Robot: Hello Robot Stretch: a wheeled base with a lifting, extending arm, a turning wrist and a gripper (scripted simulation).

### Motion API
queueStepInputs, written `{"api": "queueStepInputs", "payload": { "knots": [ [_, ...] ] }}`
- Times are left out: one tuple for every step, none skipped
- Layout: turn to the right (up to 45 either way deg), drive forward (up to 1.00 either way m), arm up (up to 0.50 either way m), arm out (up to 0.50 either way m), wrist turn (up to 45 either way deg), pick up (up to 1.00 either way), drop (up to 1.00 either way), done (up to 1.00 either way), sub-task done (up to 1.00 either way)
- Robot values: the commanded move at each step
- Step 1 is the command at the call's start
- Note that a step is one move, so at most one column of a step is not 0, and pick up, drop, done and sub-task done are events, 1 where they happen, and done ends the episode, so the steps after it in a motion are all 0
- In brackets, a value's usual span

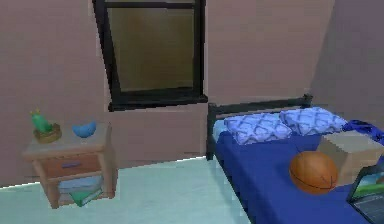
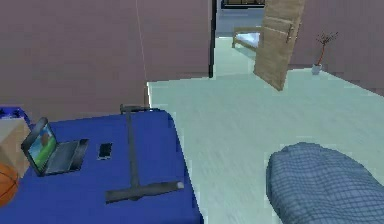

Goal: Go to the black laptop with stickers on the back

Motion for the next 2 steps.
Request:
{"api": "queueStepInputs", "payload": {
  "knots": [
    [45.0, 0.00, 0.00, 0.00, 0.0, 0.00, 0.00, 0.00, 0.00],
    [0.0, 0.00, 0.00, 0.00, 0.0, 0.00, 0.00, 1.00, 0.00]
  ]
}}
